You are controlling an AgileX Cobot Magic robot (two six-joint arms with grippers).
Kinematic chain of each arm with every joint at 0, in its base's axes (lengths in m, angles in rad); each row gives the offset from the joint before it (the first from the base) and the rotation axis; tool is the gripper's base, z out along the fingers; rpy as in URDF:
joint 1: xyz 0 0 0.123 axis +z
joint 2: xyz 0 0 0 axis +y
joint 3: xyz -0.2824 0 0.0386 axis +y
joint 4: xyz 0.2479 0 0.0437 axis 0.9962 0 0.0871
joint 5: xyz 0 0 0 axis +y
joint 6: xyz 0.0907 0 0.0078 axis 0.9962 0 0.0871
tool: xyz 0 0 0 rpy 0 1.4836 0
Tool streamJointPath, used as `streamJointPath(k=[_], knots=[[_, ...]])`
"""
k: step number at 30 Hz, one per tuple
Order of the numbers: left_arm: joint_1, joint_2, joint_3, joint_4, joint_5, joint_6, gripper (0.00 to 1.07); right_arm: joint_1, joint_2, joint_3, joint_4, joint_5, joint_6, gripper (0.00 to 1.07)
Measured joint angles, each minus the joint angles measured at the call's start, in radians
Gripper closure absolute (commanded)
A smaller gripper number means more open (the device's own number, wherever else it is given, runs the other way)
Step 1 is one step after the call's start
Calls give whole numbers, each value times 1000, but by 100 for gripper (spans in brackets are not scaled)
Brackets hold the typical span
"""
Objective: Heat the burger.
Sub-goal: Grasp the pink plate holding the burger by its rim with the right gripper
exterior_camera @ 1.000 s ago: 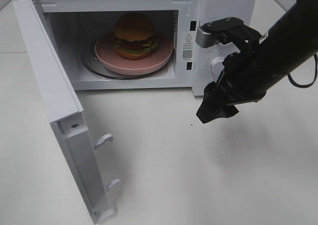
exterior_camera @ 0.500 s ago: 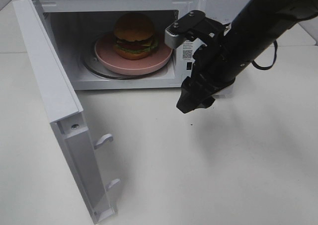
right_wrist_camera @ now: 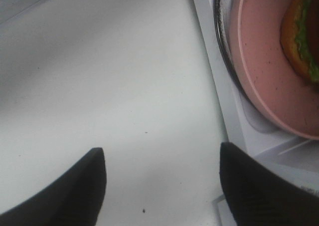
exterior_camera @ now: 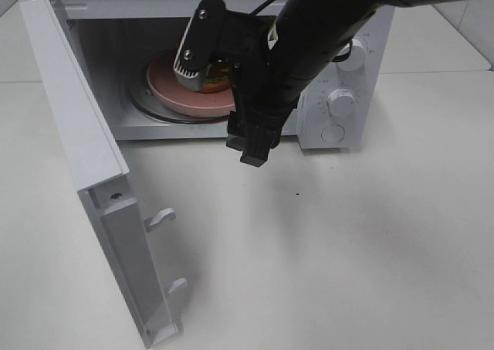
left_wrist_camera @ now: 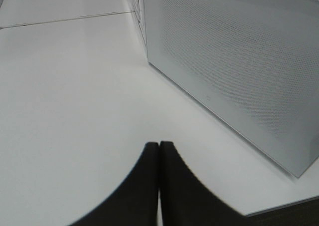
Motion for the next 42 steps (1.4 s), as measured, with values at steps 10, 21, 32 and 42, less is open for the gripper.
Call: streamJointPath(k=[10,21,32,42], knots=[[0,0,0,0,0,0,106,63,104,-97,-254,-3,31,44],[0,0,0,0,0,0,106,65,214,-210,-345,-29,114,44],[0,0,0,0,0,0,106,65,292,-264,-478,-47,195,44],[0,0,0,0,0,0,106,65,378,-319,-545,-83,272,44]])
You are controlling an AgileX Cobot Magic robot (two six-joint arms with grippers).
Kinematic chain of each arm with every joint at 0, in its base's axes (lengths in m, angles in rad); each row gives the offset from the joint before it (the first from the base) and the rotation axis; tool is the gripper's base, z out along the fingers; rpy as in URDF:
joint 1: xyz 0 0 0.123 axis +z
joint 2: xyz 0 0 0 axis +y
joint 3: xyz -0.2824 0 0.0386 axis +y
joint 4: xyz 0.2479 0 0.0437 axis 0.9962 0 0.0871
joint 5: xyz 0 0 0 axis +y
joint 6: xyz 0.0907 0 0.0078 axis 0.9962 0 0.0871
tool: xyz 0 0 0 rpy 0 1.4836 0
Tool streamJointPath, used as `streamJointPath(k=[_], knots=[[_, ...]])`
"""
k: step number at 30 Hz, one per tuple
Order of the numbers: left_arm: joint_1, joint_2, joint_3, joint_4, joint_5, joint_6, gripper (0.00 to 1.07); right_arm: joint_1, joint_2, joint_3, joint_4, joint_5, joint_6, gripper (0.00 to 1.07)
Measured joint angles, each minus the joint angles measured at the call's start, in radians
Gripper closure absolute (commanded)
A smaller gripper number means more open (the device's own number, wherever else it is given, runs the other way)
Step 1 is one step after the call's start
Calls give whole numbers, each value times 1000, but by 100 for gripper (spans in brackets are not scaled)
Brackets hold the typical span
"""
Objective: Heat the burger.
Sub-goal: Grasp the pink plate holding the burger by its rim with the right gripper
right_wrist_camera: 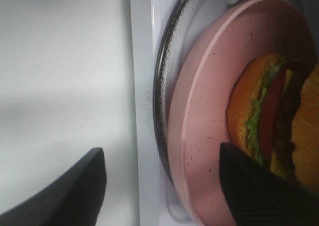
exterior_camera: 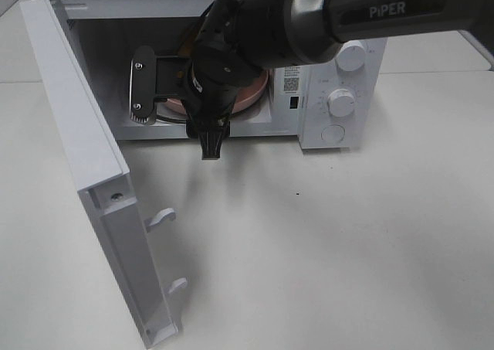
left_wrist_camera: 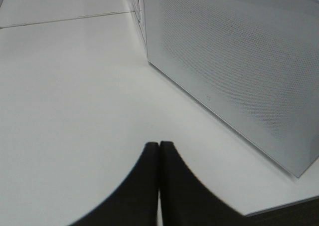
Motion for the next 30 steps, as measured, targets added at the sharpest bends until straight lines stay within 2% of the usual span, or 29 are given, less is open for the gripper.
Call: streamJointPath(k=[7,21,30], knots=[[0,0,0,0,0,0,106,0,58,-46,-12,-3,27,45],[0,0,0,0,0,0,106,-34,101,-54,-17,-44,73,46],[0,0,0,0,0,0,106,-69,102,-54,-18,-46,102,60]])
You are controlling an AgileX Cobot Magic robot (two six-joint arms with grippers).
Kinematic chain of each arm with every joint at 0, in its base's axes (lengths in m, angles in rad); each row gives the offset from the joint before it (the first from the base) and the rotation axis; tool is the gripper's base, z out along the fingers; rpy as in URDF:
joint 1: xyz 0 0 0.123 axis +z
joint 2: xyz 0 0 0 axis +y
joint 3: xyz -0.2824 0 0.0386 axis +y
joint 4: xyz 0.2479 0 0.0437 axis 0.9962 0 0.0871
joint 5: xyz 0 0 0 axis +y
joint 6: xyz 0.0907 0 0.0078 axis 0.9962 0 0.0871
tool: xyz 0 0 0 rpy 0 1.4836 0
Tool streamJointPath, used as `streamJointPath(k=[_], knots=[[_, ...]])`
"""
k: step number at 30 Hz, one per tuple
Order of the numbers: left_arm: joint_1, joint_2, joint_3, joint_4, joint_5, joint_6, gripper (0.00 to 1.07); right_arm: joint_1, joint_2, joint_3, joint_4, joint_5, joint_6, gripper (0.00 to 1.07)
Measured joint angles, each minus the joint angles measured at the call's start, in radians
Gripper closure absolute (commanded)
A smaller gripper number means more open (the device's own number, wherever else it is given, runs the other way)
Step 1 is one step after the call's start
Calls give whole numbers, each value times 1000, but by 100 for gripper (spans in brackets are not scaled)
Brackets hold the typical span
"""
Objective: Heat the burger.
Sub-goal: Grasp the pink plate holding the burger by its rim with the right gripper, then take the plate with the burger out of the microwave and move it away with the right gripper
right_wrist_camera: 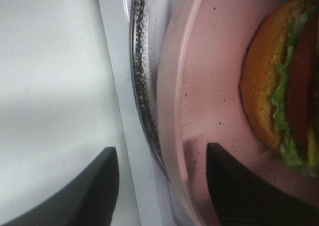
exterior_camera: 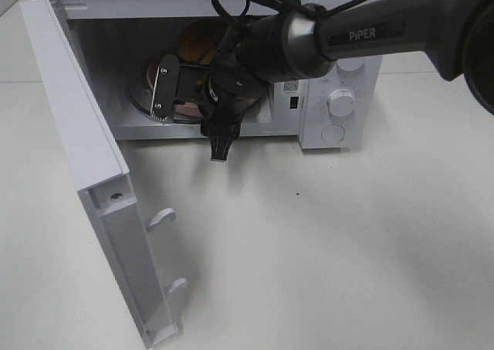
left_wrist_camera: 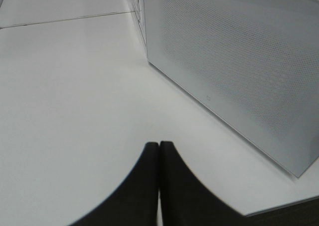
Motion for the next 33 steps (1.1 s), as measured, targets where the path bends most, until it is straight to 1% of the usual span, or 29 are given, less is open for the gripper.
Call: streamJointPath(k=[2,3,4,5,6,7,8,10,13,14,29,33], knots=[[0,0,0,0,0,0,106,0,0,0,2,-8,0,67],[0,0,0,0,0,0,106,0,0,0,2,-8,0,67],[0,0,0,0,0,0,106,0,0,0,2,-8,2,73],[0,0,0,0,0,0,106,0,0,0,2,-8,2,73],[0,0,0,0,0,0,106,0,0,0,2,-8,2,81],[0,0,0,0,0,0,106,0,0,0,2,-10,2,84],[0,0,0,0,0,0,106,0,0,0,2,-10,2,84],[0,0,0,0,0,0,106,0,0,-1,1,-17,3,99],[0,0,0,0,0,0,106,0,0,-1,-2,-26,3,102],[0,0,0,0,0,0,106,0,0,-1,-7,-32,3,107],[0,0,0,0,0,0,106,4,-1,-3,-5,-6,0,107],[0,0,0,0,0,0,106,4,-13,-3,24,14,-19,107]])
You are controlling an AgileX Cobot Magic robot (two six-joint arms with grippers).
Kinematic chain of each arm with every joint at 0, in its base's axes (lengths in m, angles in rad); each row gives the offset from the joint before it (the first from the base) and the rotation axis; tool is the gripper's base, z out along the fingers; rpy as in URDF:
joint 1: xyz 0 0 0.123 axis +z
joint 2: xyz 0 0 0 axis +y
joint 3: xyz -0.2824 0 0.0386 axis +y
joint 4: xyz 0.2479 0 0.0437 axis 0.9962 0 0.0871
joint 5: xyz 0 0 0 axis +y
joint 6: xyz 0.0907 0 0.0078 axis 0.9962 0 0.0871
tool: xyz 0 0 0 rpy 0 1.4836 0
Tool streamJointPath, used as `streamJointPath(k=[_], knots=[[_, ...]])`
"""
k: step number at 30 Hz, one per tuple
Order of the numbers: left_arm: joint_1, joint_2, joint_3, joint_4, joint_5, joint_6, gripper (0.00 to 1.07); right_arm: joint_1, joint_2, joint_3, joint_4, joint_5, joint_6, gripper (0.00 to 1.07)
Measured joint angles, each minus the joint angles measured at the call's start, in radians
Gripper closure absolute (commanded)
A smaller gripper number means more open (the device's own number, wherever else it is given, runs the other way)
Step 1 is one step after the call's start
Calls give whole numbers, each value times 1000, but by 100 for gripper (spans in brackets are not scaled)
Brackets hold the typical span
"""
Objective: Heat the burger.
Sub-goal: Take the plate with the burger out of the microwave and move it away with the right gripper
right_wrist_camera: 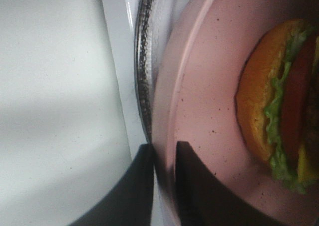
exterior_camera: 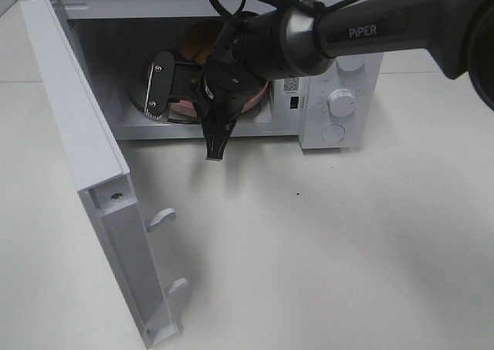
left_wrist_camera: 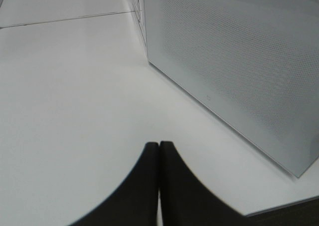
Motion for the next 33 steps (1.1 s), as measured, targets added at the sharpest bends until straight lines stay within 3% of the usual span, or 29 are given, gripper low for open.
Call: streamJointPath(k=[7,13,33], knots=[[0,0,0,0,0,0,106,0,-50,2,162,40,-173,107],[0,0,0,0,0,0,106,0,-87,31,202,64,-260,107],[0,0,0,0,0,0,106,10,-368,410,214,-43,-450,107]])
